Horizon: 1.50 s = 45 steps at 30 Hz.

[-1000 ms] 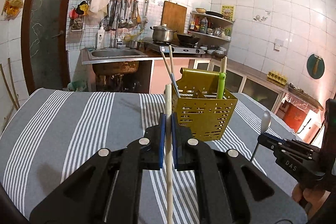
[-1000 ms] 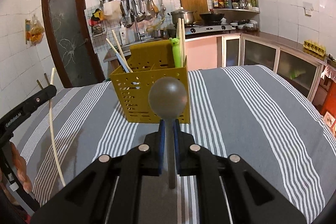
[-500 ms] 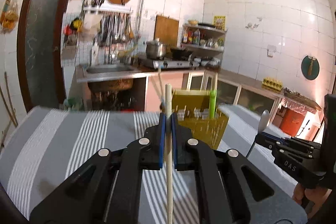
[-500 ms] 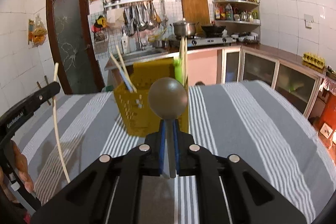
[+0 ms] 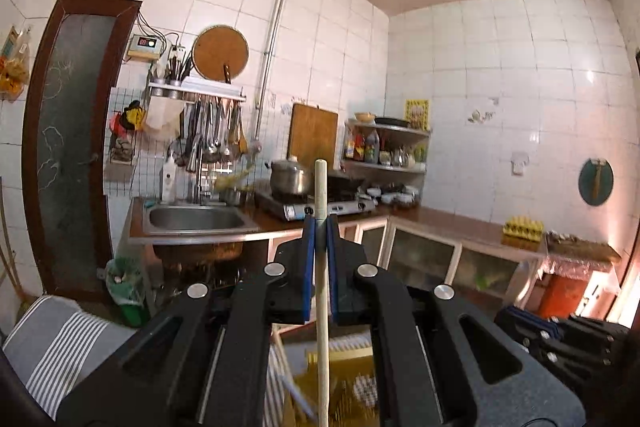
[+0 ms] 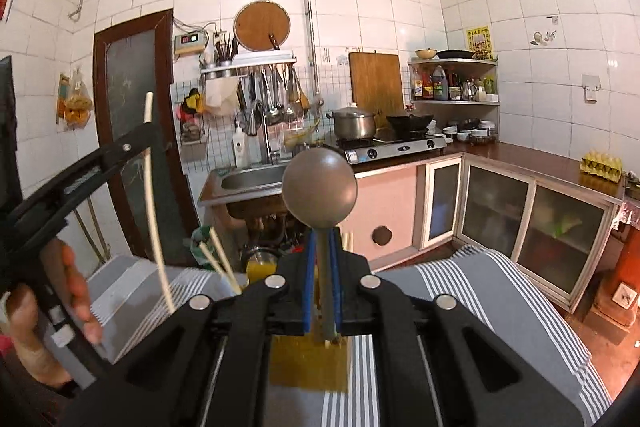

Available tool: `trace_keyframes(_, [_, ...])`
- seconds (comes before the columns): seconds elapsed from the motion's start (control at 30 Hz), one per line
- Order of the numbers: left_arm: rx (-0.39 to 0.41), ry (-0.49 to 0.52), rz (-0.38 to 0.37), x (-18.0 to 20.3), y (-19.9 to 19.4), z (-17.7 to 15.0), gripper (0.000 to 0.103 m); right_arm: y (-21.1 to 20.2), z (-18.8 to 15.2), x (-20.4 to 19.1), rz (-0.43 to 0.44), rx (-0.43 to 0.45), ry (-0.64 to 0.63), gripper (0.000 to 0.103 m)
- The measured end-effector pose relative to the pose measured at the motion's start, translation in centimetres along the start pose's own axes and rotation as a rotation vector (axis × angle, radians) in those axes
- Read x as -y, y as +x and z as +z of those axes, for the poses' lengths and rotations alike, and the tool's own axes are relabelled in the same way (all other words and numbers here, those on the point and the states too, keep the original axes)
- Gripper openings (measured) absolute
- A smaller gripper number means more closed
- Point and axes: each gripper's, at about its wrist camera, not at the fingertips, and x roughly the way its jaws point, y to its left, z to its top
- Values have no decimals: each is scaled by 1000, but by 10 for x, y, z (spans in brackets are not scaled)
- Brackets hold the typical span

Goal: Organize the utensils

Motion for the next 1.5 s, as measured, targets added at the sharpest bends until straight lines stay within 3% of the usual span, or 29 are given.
trace_keyframes(0.13, [3, 4, 9, 1, 37, -5, 5, 22, 1, -1, 11, -14, -1, 7])
trace_keyframes(0.33, [-54, 16, 29, -5, 73, -53, 5, 56, -23, 3, 20, -83, -1, 7])
trace_keyframes(0.53, [-110, -6, 51, -20, 83, -84, 5, 81, -54, 8, 8, -163, 0, 7])
trace_keyframes(0.7, [-158, -42, 64, -31, 75, -92, 5, 96, -71, 11, -10, -224, -9, 8])
trace_keyframes(0.73, [-167, -42, 63, -32, 70, -91, 6, 98, -73, 11, -7, -241, -18, 8])
trace_keyframes(0.77, [-173, -40, 64, -33, 62, -88, 15, 97, -74, 10, -8, -244, -25, 9])
trace_keyframes(0.8, [-183, -39, 61, -33, 53, -84, 38, 93, -74, 9, -24, -243, -39, 12])
trace_keyframes(0.83, [-183, -43, 61, -33, 45, -82, 50, 88, -73, 8, -38, -242, -46, 17])
trace_keyframes(0.87, [-172, -50, 71, -35, 29, -78, 70, 82, -72, 9, -46, -235, -43, 37])
trace_keyframes(0.9, [-164, -49, 77, -36, 17, -76, 80, 69, -70, 11, -44, -215, -26, 58])
trace_keyframes(1.0, [-169, -28, 90, -38, -27, -75, 97, 39, -67, 14, -34, -183, -11, 65])
trace_keyframes(1.1, [-185, -24, 105, -45, -74, -84, 98, 1, -79, 13, -37, -163, -17, 81])
trace_keyframes(1.2, [-213, -54, 146, -55, -121, -108, 98, -27, -101, 8, -41, -151, -27, 90])
trace_keyframes(1.33, [-224, -47, 205, -55, -163, -144, 98, -64, -143, -8, -32, -133, -51, 96])
trace_keyframes(1.5, [-204, 61, 299, -40, -188, -190, 98, -87, -182, -21, -53, -82, -112, 98])
